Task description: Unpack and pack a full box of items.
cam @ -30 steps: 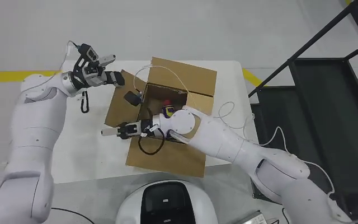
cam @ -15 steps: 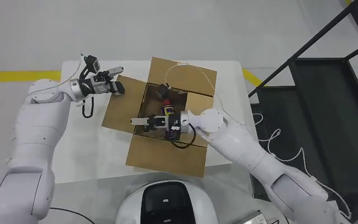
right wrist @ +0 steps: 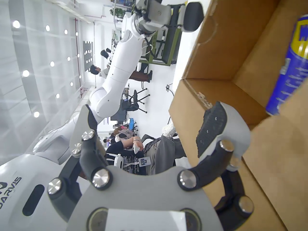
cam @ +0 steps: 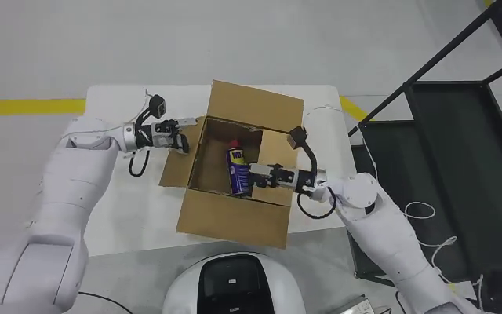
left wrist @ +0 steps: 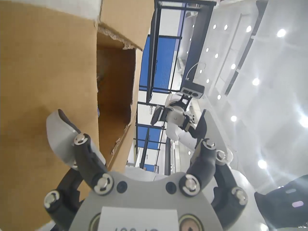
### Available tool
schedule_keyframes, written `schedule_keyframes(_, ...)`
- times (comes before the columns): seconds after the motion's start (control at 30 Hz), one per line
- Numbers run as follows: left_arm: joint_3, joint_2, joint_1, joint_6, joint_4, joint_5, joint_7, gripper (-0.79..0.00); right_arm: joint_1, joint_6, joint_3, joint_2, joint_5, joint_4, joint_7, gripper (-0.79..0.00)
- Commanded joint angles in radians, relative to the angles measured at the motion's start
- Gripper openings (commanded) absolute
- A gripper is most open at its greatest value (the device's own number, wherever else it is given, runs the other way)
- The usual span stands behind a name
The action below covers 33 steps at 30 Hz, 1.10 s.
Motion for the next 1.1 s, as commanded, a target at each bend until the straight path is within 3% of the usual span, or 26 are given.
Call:
schedule_keyframes(0.0,0.015,0.000,0.004,0.004,-0.014,0.023,-0.023,0.000,-0.026,0.017,0.032,0.005,-0.007,-0.008,-0.008,0.000)
schedule_keyframes(0.5,0.029,0.028,0.080,0.049,-0.193,0.085,-0.120,0.000,-0.179,0.104,0.248,0.026,-0.123,0.004,-0.293,0.000)
schedule_keyframes(0.77,0.023,0.033,0.083,0.066,-0.212,0.071,-0.073,0.000,-0.171,0.063,0.250,0.022,-0.100,0.035,-0.283,0.000)
schedule_keyframes(1.07,-0.024,0.044,0.038,0.072,-0.290,0.019,-0.042,0.000,-0.198,-0.043,0.290,0.027,0.033,0.011,-0.117,0.000)
